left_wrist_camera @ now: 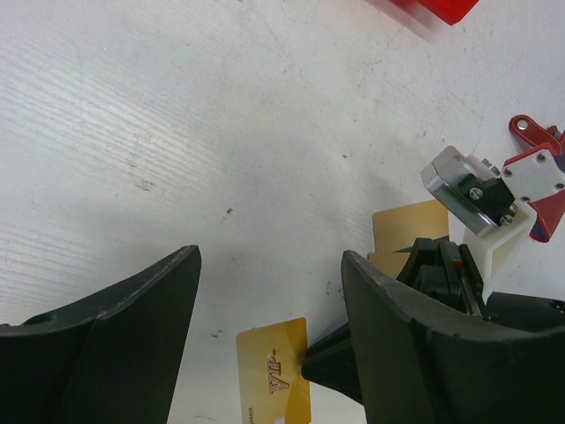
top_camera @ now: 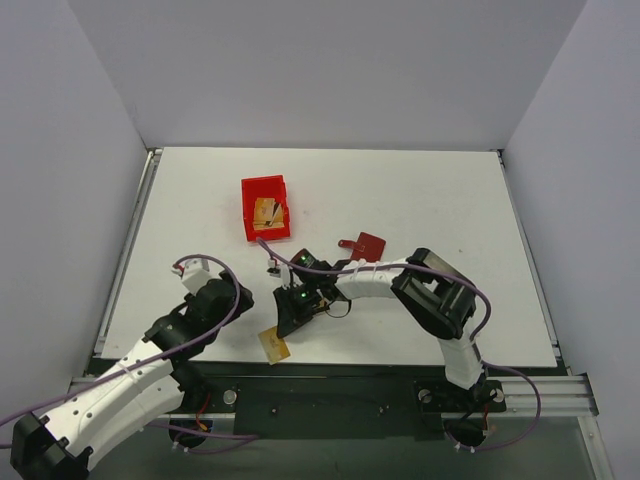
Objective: Put the credit cards into the card holder
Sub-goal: Move the credit card to the corner of the board.
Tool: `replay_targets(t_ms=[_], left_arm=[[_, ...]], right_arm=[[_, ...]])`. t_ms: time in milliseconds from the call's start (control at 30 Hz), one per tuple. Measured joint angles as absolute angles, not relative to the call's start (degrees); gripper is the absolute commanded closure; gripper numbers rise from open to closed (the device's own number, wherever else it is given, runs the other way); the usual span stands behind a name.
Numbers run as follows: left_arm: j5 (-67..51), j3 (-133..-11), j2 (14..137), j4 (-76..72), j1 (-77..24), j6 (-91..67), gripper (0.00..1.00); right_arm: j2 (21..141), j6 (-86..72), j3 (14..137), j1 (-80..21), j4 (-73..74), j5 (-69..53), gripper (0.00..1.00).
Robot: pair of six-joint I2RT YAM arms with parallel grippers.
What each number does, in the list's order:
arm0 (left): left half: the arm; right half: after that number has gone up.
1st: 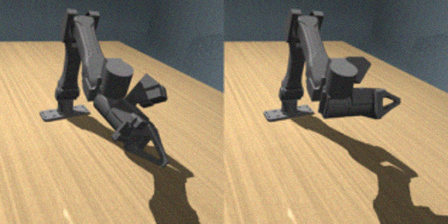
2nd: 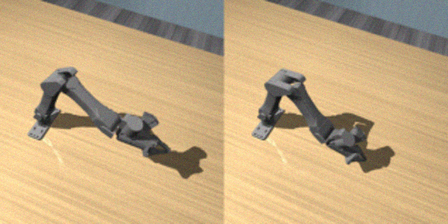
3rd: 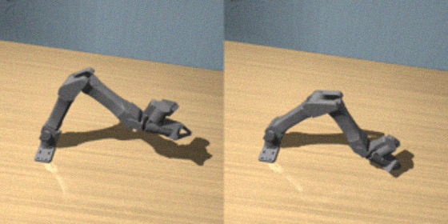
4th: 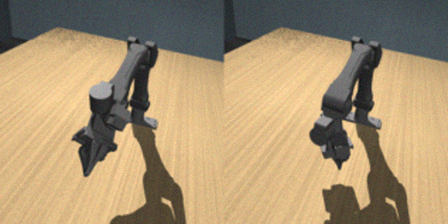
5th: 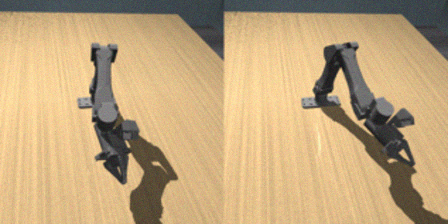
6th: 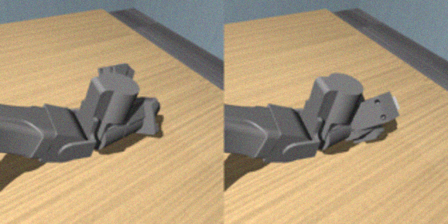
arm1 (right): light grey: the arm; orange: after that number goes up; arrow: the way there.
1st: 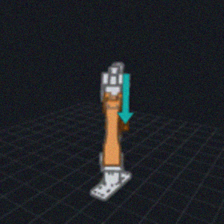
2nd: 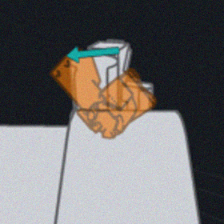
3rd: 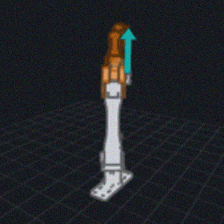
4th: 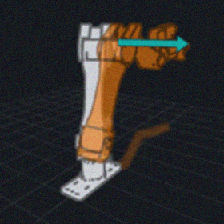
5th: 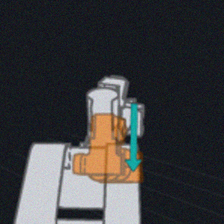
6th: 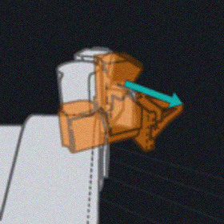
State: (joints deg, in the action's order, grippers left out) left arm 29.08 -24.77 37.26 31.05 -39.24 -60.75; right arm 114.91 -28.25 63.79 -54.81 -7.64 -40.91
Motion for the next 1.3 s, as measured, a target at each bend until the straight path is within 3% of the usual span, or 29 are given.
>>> replay_targets(t_ms=[733,900,1133,1300], left_arm=[[24.25,-24.77,41.63,28.91,-37.60,-57.71,0.25],[22.83,-24.60,42.65,26.68,-37.30,-56.66,0.27],[19.11,-22.06,46.48,20.38,-36.95,-53.56,0.42],[17.10,-18.76,45.30,18.24,-36.95,-52.27,0.61]], right_arm=[[113.71,-33.01,59.40,-58.98,-12.73,-42.61,0.85],[112.53,-33.04,58.04,-59.46,-12.82,-42.19,0.81],[105.97,-34.22,52.93,-59.81,-10.63,-35.77,0.70],[100.27,-39.33,47.68,-60.49,-10.52,-30.74,0.61]])
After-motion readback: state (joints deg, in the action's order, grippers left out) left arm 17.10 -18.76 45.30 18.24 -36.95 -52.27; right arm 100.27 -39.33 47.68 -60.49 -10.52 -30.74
